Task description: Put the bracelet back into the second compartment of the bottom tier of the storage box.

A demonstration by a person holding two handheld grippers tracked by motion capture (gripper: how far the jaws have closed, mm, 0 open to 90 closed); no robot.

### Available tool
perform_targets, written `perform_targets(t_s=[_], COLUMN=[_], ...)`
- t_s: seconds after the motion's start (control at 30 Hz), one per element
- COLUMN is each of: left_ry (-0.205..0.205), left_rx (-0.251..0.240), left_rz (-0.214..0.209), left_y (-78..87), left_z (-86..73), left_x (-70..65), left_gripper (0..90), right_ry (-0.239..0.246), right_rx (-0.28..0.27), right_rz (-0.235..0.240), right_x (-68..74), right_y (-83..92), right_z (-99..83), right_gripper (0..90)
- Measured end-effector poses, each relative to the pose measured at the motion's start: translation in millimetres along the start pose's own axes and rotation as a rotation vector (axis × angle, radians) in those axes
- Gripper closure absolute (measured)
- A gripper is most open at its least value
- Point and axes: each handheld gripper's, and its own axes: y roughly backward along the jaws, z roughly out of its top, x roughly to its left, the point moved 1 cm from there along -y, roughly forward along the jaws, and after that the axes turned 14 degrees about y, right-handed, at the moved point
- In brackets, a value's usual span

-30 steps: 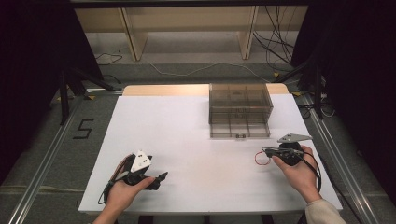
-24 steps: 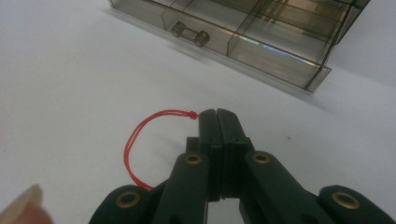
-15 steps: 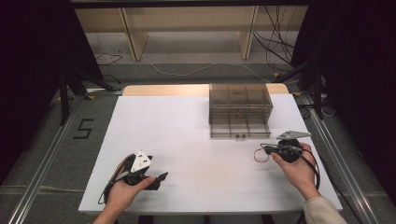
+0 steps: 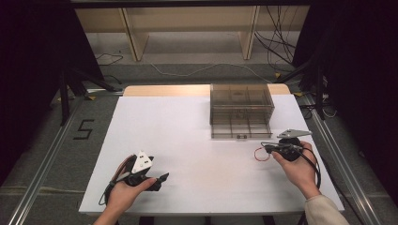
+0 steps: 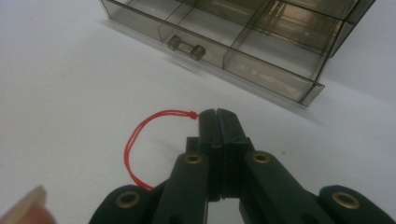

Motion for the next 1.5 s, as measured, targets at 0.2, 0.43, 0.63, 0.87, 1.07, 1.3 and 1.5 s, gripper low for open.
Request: perform_targets(t_s=[0.2,0.43,0.63,0.87,1.07,1.3,1.5], left_ry=[-0.003,-0.005,-0.005,-0.004,-0.005,-0.005,-0.005], left_rx=[0.0,0.0,0.001,-0.001,0.001,-0.001,-0.001], left_rz=[0.0,0.0,0.0,-0.001,-0.001,-0.003,-0.002], left_y=[0.0,0.4,-0.1,0.3,0.1,-0.1,0.0], left_z=[0.0,0.3,0.2,0.5,0.5,0.5,0.6], left_x=[0.0,-0.4,-0.8,-0.9,-1.1,-1.0,-1.3], left_gripper=[17.6,17.6,17.6,17.6,17.6,17.6,17.6], right_ry=[-0.001,0.002,-0.001,-0.002,-0.001,-0.01,-0.012], right_rx=[-0.001,-0.01,-0.011,-0.019,-0.015,-0.018,-0.021], right_rz=[-0.007,-0.009,-0.013,-0.013,-0.015,-0.012,-0.013], right_x=[-1.8,-3.7,-5.8,-7.1,-8.7,-10.8,-11.4], right_y=[-0.3,-1.9,-3.1,-6.0,-8.9,-13.1,-14.7], right_z=[3.3,7.6,10.8,16.3,20.3,23.2,27.3], right_gripper=[90.0,90.0,90.0,90.0,90.0,90.0,90.0])
